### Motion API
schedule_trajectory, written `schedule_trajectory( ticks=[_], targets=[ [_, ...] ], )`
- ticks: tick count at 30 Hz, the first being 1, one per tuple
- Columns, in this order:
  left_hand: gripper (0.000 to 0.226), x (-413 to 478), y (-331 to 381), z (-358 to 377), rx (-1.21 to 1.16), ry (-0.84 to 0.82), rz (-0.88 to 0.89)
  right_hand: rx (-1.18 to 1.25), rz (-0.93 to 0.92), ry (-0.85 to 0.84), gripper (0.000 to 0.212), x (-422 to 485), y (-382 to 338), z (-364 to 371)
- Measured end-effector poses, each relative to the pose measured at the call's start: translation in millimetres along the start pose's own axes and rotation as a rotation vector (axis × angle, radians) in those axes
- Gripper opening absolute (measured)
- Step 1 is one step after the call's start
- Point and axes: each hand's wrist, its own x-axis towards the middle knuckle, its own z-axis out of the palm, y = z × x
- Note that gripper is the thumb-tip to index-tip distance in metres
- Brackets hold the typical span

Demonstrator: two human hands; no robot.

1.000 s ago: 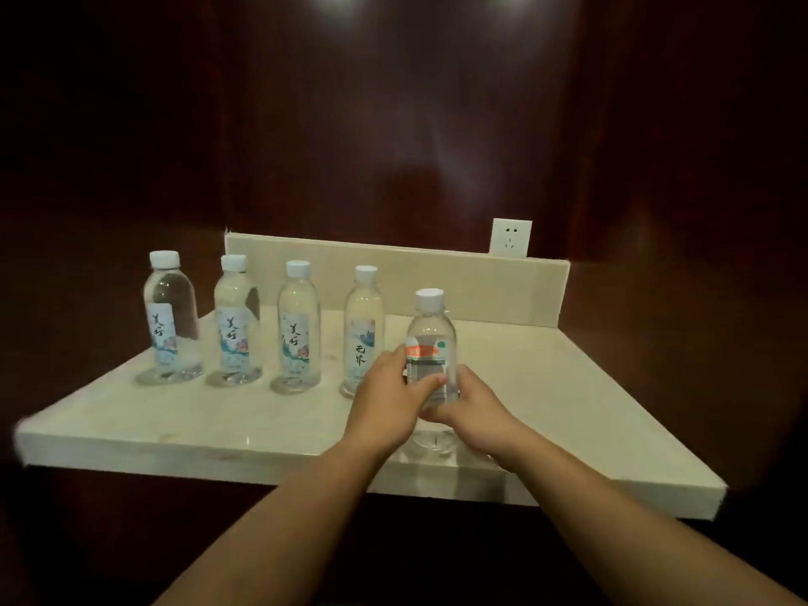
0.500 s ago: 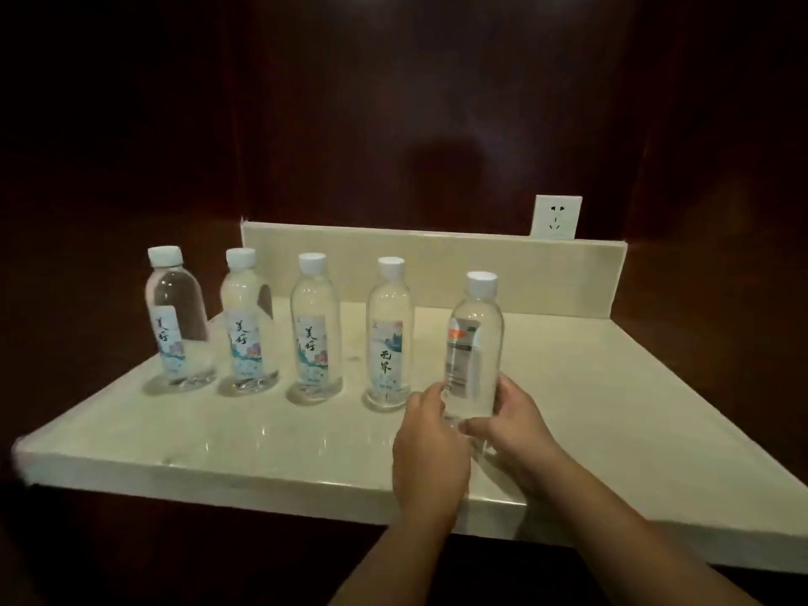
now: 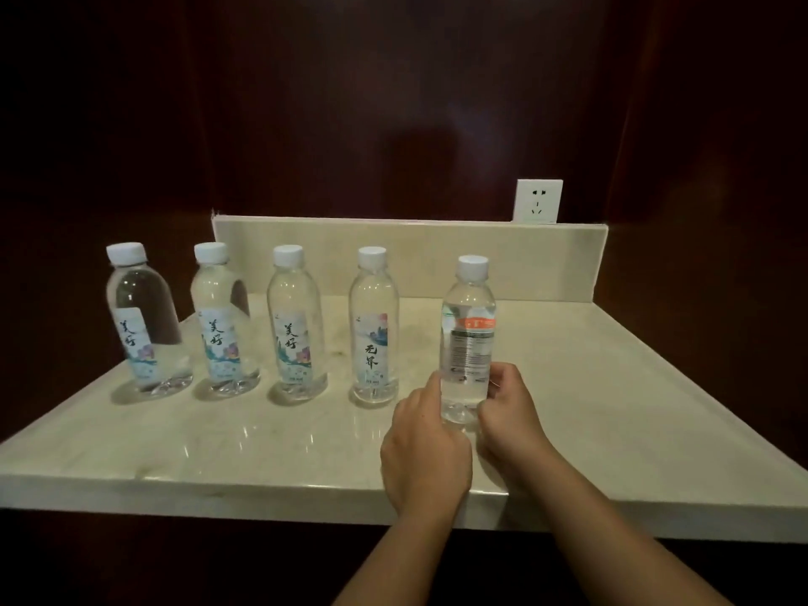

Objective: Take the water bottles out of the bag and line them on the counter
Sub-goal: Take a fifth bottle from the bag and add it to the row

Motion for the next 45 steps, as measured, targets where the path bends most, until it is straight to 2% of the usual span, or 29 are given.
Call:
schedule_trajectory(
  ticks=[5,11,18,23,26,30,34,37,42,45],
  targets=[
    [0.063,0.4,0.8,-2.8,-0.013,-0.081,0.016,0.052,0.012,0.058,0.043,3.4,0.4,-1.9],
    [0.069,5.6,0.3,-2.3,0.029,-0.088,0.035,-0.101,-0.043,0.086,0.073,3.0,1.5,-4.1],
    [0.068,3.8,0.2,-1.1,0.031,-0.099,0.004,-0.045,-0.062,0.119,0.032,1.8,3.7,-1.0],
    [0.069,4.7,0.3,-0.2,0.060,-0.087,0.027,0.071,-0.056,0.108,0.035,6.6,4.2,-1.2],
    [0.068,2.7,0.3,-0.1,0.022,-0.081,0.013,0.056,-0.048,0.097,0.048,10.8,7.0,-2.4],
    [0.068,3.2,0.6,-0.9,0.043,-0.108,0.019,0.004,-0.070,0.079,0.049,9.4,6.5,-1.6],
    [0.069,5.4,0.4,-1.8,0.099,-0.128,0.068,0.005,-0.048,0.067,0.042,7.6,5.5,-1.2],
    [0.069,6.3,1.0,-1.9,0.072,-0.150,0.024,0.046,-0.035,0.058,0.040,7.6,4.6,-2.5],
    [0.069,5.6,-0.5,0.0,0.068,-0.176,-0.011,0.015,-0.076,0.060,0.022,5.8,3.9,-4.0],
    [0.070,5.7,0.4,-1.1,0.076,-0.170,0.022,0.007,-0.110,0.086,0.021,6.8,5.6,-1.9]
  ],
)
